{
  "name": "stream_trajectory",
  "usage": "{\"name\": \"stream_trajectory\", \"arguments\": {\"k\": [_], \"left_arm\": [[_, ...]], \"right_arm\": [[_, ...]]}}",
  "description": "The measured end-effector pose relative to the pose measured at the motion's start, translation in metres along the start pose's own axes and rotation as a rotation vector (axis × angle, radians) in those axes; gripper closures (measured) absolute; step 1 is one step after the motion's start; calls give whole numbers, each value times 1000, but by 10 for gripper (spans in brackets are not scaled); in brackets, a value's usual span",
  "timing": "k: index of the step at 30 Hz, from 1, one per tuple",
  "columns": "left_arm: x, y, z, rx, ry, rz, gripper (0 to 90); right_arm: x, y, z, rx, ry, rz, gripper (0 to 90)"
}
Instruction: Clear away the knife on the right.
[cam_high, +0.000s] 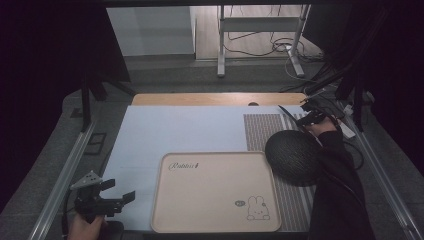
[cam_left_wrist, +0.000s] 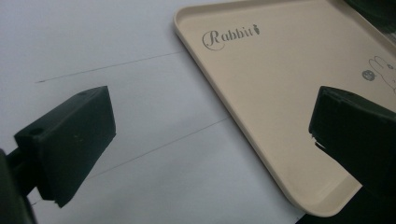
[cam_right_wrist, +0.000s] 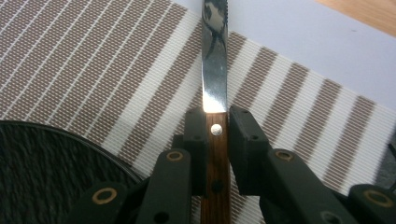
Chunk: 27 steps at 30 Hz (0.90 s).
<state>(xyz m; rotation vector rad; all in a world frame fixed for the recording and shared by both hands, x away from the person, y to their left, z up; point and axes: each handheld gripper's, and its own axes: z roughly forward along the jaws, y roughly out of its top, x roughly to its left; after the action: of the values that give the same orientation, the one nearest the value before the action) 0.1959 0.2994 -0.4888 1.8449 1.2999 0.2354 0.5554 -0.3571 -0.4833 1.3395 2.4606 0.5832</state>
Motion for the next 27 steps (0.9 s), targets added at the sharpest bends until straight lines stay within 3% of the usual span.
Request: {"name": "stream_trajectory", "arguments": {"k": [3,11,27], "left_arm": [[0,0,0,-1,-1,0,5],[0,0,0,-1,-1,-1,5],[-3,0,-1,-12,10,28,0]], "right_arm": [[-3,-1,-6,-7,-24,-8,776],[-2,-1,-17,-28,-16,-3,776],[38,-2,-29,-29,62,-49,775]]}}
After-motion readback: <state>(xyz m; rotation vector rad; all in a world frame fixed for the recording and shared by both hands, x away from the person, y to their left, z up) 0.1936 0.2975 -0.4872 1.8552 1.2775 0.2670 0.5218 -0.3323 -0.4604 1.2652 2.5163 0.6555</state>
